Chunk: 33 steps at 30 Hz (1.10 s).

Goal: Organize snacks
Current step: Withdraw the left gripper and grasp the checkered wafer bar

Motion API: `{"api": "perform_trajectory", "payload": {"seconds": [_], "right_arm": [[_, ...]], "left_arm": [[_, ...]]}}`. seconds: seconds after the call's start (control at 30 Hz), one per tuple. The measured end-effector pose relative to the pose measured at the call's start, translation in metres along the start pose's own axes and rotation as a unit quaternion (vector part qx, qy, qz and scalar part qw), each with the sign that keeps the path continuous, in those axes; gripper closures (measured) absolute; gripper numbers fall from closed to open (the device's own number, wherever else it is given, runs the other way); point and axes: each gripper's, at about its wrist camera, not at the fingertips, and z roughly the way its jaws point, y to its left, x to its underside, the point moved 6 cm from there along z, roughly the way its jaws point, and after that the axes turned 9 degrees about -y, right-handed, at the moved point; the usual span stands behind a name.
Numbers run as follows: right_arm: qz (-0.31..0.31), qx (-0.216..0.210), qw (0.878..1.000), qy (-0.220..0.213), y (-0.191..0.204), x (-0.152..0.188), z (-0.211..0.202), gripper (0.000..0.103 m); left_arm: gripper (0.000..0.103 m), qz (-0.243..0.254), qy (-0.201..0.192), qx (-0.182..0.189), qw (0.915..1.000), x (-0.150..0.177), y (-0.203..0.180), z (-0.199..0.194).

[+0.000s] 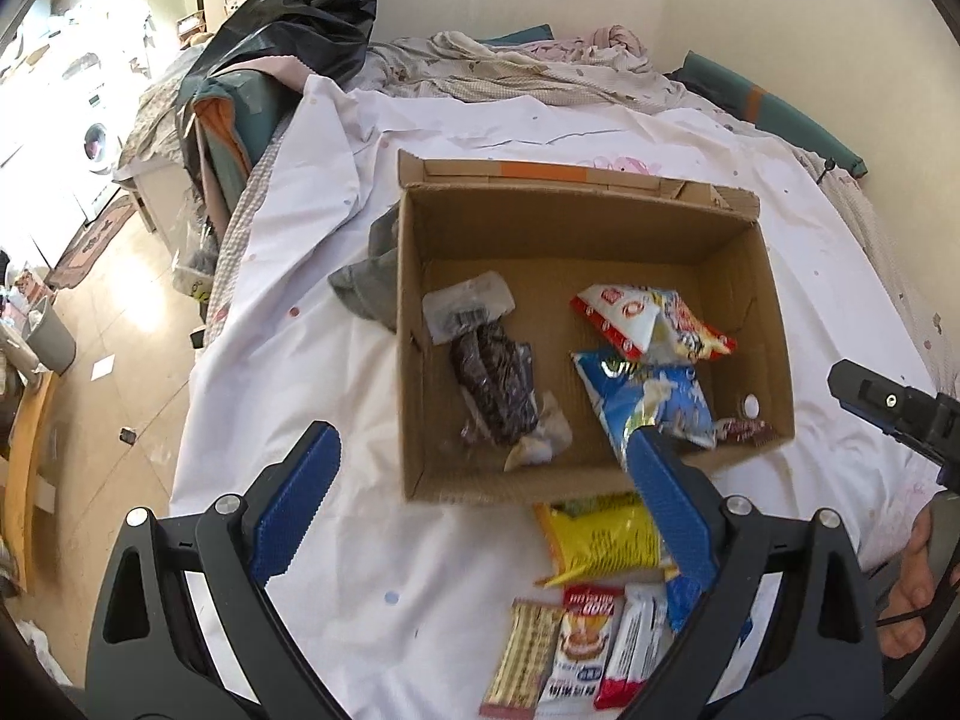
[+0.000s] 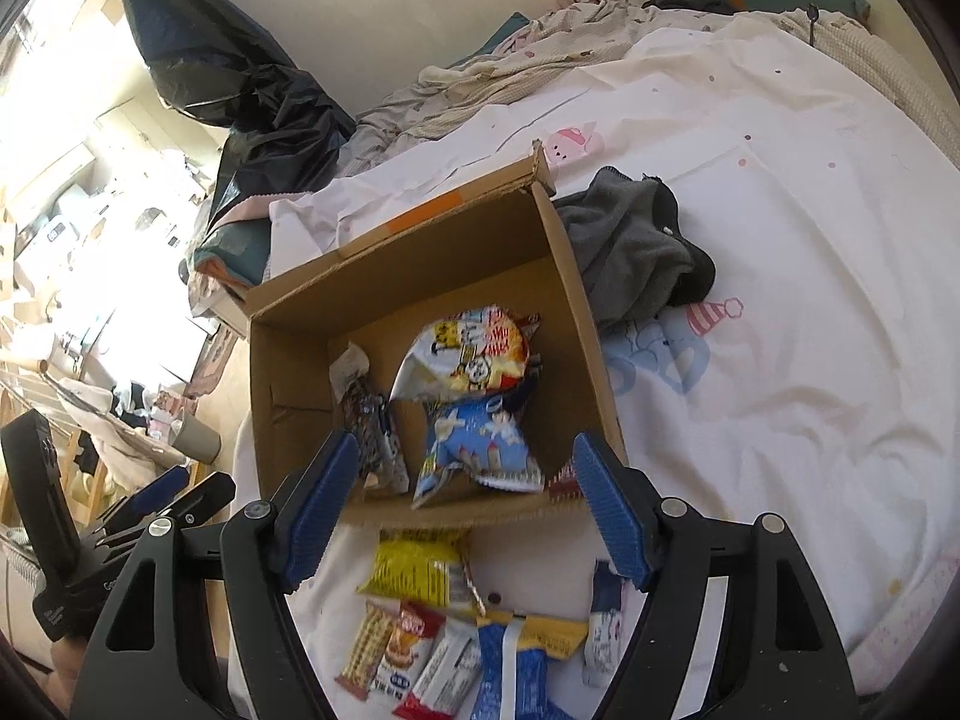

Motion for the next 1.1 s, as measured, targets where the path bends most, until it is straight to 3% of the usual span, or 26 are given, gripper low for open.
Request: {"api": "perform_trajectory", "payload": {"seconds": [0.63,0.9,0.97,1.03,1.1], "right_arm": [[0.031,0.006,0.998,0.057,-0.013,0.060,-0.026,0.026],[0.039,0.026,0.996,0.080,-0.028,0.073,-0.022,0.026],[0.039,0.032,0.995,0.084,-0.033,0.074,-0.021,0.026],[0.050,0.035,0.994,0.088,-0.038,0.075,-0.020,0.026],[0.064,0.032,0.993,0.089,-0.042,0.074,-0.019,0.026]], "left_arm": [[0.008,-0.023,0.050,-0.004,0.9985,0.057,0.013,-0.024],[0.009,-0.063,0.104,-0.003,0.9925,0.081,0.026,-0.005],[0.014,-0.063,0.123,-0.002,0.9903,0.089,0.025,0.003],[0.031,-0.055,0.157,0.001,0.9861,0.102,0.019,0.017],[0.039,-0.045,0.187,0.002,0.9813,0.115,0.013,0.029]]}}
